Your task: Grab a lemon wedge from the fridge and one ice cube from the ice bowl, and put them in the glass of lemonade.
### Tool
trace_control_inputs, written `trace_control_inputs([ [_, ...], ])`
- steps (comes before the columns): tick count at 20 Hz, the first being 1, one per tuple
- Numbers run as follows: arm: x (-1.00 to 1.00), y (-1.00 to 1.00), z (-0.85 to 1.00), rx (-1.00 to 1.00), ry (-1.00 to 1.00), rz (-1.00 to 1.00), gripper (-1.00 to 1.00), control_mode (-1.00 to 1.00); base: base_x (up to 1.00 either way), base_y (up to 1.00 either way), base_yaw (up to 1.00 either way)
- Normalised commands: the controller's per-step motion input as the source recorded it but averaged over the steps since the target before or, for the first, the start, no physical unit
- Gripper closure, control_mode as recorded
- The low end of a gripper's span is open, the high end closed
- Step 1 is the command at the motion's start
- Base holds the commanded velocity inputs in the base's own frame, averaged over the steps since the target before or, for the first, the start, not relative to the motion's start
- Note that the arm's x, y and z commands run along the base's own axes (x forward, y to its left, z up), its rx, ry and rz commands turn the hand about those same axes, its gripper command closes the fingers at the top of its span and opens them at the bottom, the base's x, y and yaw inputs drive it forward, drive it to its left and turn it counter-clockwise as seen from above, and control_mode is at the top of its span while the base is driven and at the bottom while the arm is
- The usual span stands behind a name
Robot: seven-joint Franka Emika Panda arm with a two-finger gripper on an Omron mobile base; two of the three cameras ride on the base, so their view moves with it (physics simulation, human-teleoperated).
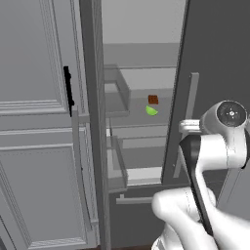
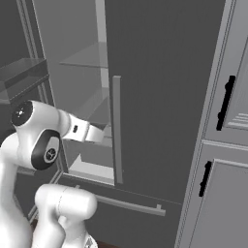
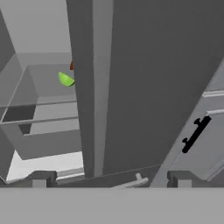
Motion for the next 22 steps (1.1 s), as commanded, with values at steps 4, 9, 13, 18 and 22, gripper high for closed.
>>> trace_control_inputs([
  [4, 0.61, -0.30, -0.07, -0.04, -0.18, 0.00, -1.00, -1.00, 0.00, 0.00, 0.00],
  [9, 0.91, -0.46, -0.04, 0.03, 0.00, 0.03, -1.00, -1.00, 0.00, 0.00, 0.00],
  [13, 1.00, -0.18, -0.11, 0.00, 0.00, 0.07, -1.00, -1.00, 0.00, 0.00, 0.00],
  [18, 0.95, -0.04, -0.29, -0.02, -0.05, 0.04, -1.00, -1.00, 0.00, 0.00, 0.00],
  [22, 0.77, -0.14, -0.33, -0.03, -0.09, 0.01, -1.00, -1.00, 0.00, 0.00, 0.00],
])
